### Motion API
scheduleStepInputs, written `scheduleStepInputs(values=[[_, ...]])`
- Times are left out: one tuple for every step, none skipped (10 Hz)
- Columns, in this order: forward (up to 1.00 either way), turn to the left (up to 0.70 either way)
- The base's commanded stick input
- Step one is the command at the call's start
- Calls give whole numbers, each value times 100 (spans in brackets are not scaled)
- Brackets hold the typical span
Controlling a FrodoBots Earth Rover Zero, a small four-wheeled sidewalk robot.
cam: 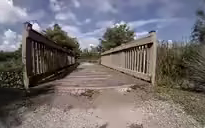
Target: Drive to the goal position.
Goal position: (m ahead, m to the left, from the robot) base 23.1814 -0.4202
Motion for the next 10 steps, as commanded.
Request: scheduleStepInputs(values=[[85, 0], [85, 5], [85, 29], [85, 34], [85, 34], [85, 34], [85, 18], [85, 0], [85, 0], [85, 0]])
